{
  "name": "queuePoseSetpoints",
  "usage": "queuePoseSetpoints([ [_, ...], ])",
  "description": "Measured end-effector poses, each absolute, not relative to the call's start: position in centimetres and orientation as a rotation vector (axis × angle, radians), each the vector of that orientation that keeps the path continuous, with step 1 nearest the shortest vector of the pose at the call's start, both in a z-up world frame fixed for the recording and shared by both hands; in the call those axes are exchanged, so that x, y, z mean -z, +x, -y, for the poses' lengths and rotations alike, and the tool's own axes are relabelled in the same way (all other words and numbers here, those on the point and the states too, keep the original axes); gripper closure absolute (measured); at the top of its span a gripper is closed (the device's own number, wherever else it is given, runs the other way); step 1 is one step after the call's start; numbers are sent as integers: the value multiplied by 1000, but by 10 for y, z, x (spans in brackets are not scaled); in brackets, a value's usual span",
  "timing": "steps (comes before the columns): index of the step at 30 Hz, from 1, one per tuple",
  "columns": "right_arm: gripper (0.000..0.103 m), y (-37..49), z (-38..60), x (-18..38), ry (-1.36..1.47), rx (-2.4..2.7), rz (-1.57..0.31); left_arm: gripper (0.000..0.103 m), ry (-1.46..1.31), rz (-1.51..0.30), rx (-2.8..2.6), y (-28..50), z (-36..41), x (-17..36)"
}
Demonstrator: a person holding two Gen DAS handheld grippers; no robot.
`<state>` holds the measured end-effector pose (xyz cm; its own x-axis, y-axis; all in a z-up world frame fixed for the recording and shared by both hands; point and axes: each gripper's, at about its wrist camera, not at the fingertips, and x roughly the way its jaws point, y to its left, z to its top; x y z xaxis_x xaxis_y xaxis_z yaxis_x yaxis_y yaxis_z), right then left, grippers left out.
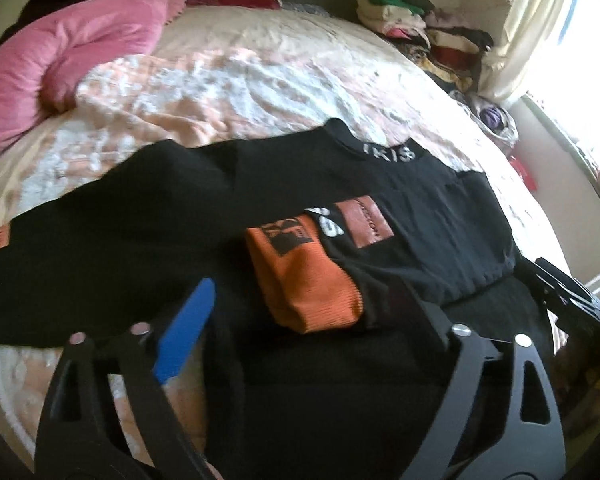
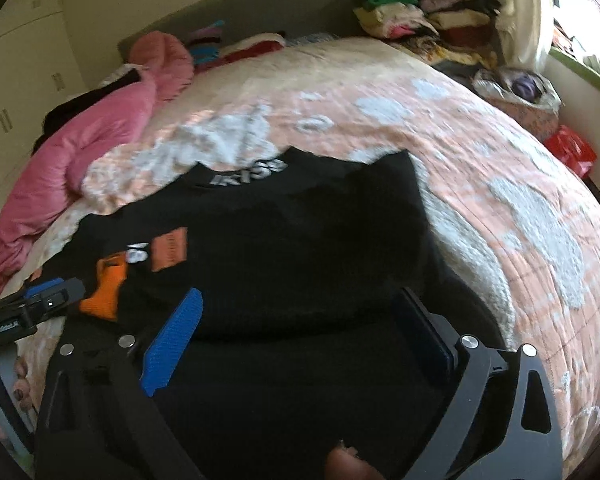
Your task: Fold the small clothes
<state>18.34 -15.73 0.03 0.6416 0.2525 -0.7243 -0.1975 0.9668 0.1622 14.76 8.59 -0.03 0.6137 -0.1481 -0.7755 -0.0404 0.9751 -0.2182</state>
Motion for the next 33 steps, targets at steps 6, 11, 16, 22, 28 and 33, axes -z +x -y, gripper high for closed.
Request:
queuePoseSetpoints([
  [6, 5, 172, 133, -11, 21, -292, -808, 9, -230, -871, 5, 136, -101, -13],
  [11, 5, 166, 115, -22, 2, -324, -787, 9, -235, -845, -47, 127, -117, -19],
  [16, 5, 162, 92, -32, -24, -370, -770, 9, -270, -822, -102, 117, -139, -24],
  [22, 5, 158, 63, -40, -57, -427, -760, 9, -328, -791, -177, 102, -175, -28],
  [28, 5, 155, 29, -52, -88, -487, -727, 9, -393, -782, -311, 88, -216, -26],
  [33, 5, 154, 3, -58, -111, -533, -713, 9, -440, -761, -373, 77, -240, -27],
])
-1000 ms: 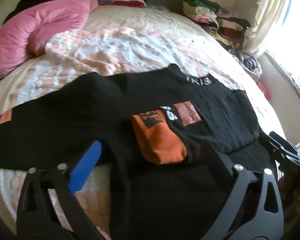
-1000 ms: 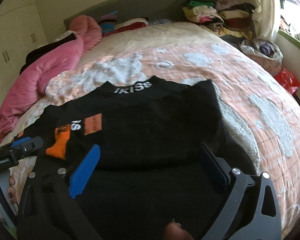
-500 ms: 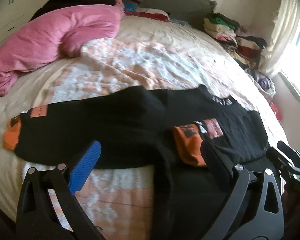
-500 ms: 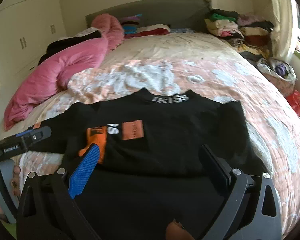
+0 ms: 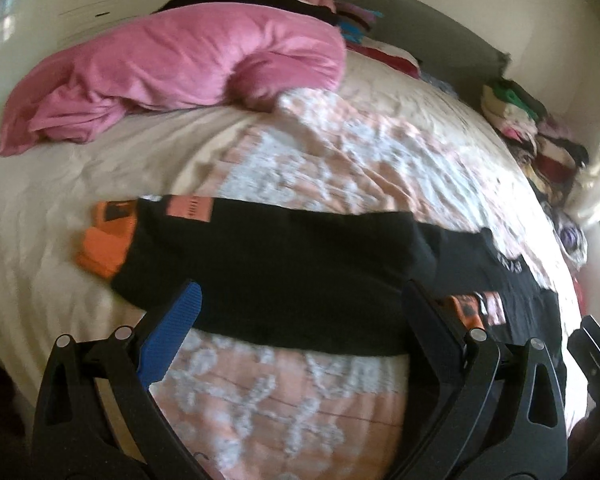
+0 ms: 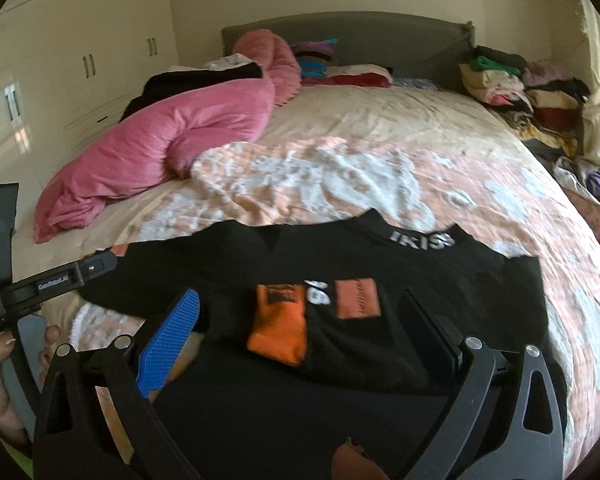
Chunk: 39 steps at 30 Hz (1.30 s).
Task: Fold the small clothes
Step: 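Move the left tool to the other sleeve and grasp its orange cuff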
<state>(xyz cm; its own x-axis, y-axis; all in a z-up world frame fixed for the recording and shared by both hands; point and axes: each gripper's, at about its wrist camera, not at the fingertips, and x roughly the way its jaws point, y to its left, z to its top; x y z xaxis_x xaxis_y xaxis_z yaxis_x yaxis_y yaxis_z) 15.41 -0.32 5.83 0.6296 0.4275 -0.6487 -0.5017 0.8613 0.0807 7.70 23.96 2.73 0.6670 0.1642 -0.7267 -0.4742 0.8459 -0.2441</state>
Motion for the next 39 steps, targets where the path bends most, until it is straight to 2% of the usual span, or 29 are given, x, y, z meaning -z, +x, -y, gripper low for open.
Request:
queuePoseSetpoints([
  [15, 5, 149, -62, -65, -155, -677, -709, 9, -566, -762, -559, 59, -307, -14],
  [24, 5, 132, -96, -47, -219, -763, -740, 9, -632, -770, -646, 50, -337, -3],
  [38, 5, 129, -90, -25, -192, -771, -799, 10, -742, -826, -712, 56, -377, 43],
  [39, 5, 129, -87, -24, -185, -768, -802, 15, -732, -820, -701, 57, -376, 43],
])
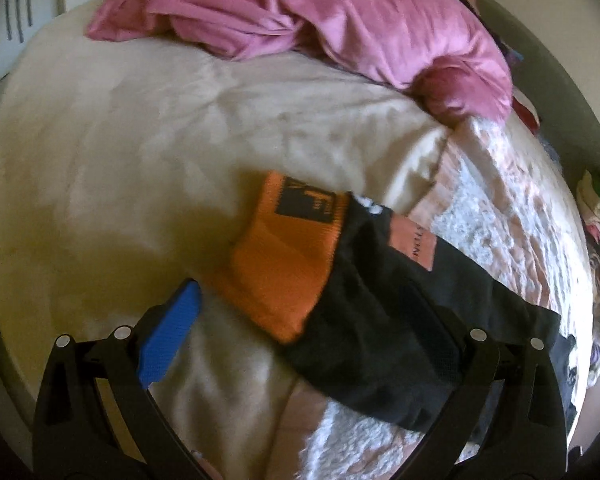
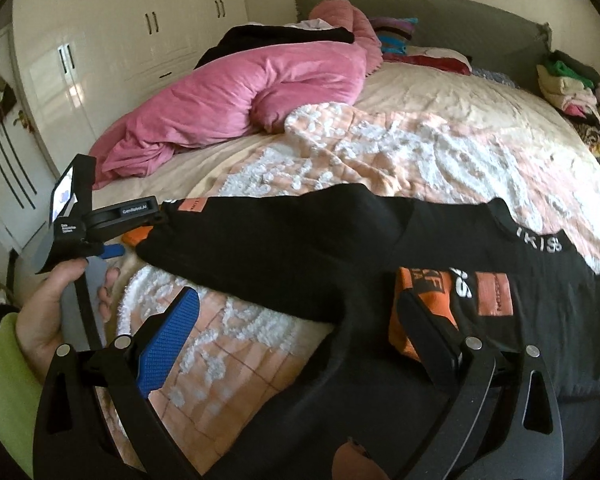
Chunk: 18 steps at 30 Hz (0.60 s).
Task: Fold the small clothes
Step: 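Move the left tool to the other sleeve and grasp its orange cuff, then lift the sleeve with the left tool, fold it across the body, release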
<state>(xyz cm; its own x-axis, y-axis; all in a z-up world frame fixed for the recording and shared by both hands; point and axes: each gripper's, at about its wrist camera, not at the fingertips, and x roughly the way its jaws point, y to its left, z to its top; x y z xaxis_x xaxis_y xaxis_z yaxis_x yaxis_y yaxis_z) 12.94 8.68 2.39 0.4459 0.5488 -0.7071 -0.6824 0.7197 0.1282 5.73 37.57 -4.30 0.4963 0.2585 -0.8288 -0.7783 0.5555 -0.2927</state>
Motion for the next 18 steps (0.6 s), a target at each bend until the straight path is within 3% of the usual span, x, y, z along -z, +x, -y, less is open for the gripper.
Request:
queuePoseSetpoints([
  [2, 5, 131, -81, -21, -172, -761, -810, 36, -713, -818, -703, 59, -373, 43],
  [4, 5, 132, -73, -18, -158, -751, -822, 65, -722, -811, -695, 59, -374, 43],
  [7, 5, 134, -61, -15, -135, -736, -833, 89, -753, -778, -657, 56, -375, 41],
  [9, 5, 134, -56, -15, -120, -727, -834, 93, -748, -739, -619, 55, -371, 33],
  [18, 5, 135, -26, -14, -38, -693, -843, 94, -638, -636, -494, 56, -337, -10],
])
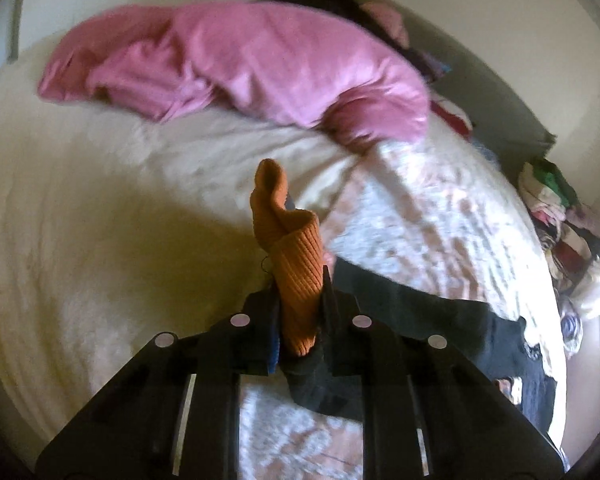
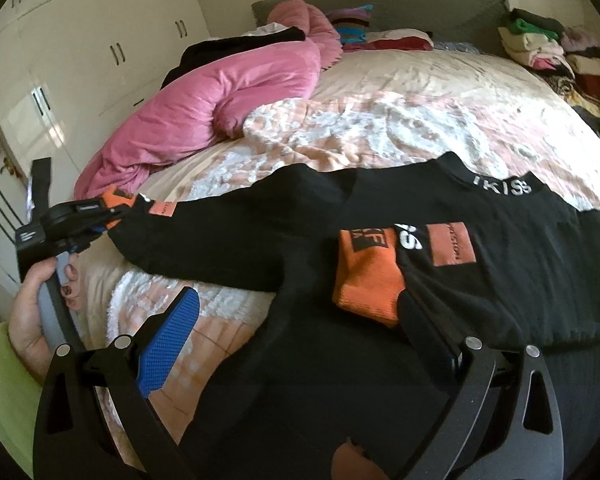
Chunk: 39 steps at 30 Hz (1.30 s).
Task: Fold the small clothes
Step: 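Lift the sleeve with the left tool, fold it across the body, release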
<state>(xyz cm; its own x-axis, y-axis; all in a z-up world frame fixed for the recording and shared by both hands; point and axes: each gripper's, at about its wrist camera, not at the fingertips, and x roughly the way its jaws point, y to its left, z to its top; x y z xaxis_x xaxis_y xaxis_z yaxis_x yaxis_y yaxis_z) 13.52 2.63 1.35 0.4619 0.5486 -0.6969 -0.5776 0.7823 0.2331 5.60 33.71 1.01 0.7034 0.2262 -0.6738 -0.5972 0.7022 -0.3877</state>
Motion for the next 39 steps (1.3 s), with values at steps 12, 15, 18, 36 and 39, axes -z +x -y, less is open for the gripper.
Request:
queuePoseSetpoints([
  [12, 5, 128, 5, -28, -85, -577, -775, 94, -563, -516, -353, 53, -287, -53],
  [15, 5, 127, 16, -32, -82, -555, -762, 94, -557, -497, -309, 53, -272, -62],
  [18, 5, 128, 26, -36, -72, -536, -750, 94, -514, -480, -271, 56, -256, -71],
  [36, 5, 130, 90, -55, 37, -467, -713, 94, -446, -510, 1, 91, -162, -89],
  [39, 5, 131, 103, -57, 66, -458, -711, 94, -427, -520, 38, 100, -146, -92],
])
